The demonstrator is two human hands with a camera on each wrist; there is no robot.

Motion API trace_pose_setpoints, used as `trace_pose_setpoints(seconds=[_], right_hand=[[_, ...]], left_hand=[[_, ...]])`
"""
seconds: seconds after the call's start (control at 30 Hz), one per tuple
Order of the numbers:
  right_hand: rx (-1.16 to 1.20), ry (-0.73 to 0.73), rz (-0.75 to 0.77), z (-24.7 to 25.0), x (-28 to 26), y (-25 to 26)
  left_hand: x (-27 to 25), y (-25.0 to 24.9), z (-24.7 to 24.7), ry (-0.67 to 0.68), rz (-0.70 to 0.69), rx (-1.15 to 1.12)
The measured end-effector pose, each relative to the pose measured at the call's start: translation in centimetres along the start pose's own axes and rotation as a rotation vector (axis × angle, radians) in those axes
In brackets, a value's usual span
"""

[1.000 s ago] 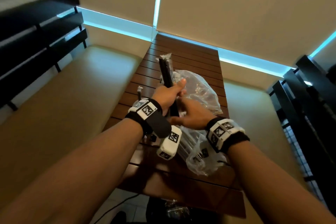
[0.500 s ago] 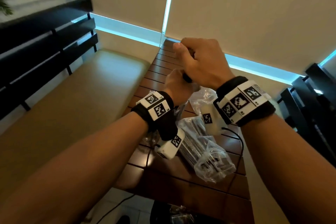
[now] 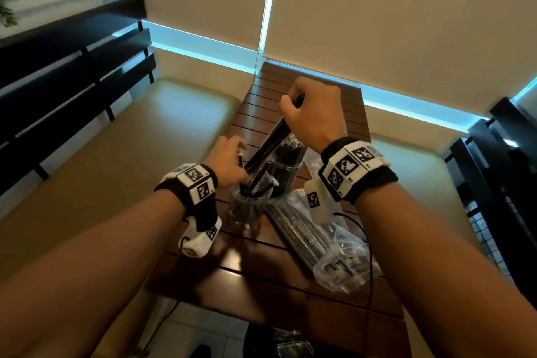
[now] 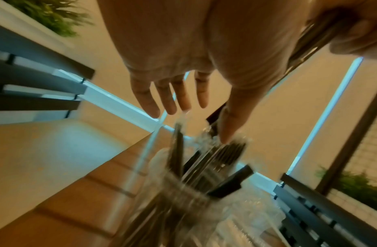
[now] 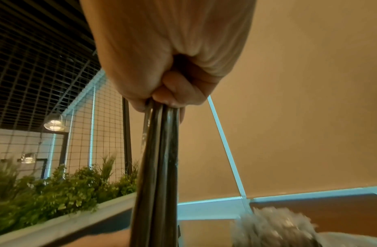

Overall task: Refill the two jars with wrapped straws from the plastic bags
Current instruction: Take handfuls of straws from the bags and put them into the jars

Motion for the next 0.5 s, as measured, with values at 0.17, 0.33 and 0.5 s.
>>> trace_pose_setpoints(seconds=[0.17, 0.33, 0.5], right_hand=[[-0.078, 0.111, -0.021, -3.9, -1.0, -1.9], [-0.142, 0.178, 0.069, -8.0, -2.6, -2.2], [-0.385, 0.287, 0.114, -13.0, -5.5, -4.2]], left_hand=[[-0.6, 5.2, -2.7, 0.023, 0.133, 0.116], [-0.2, 4.9, -3.2, -0.027, 0.112, 0.128], [-0.5, 4.9, -3.2, -0.071, 0.147, 0.135]])
Point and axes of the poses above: each hand's wrist, its own x-axis towards the middle knuckle, its own z-axis out of the back of the hand, y = z × x, the point moved 9 cm from there along x, towards the middle knuckle, and after that the axes turned 8 degrees about -z, right-handed, at the moved point
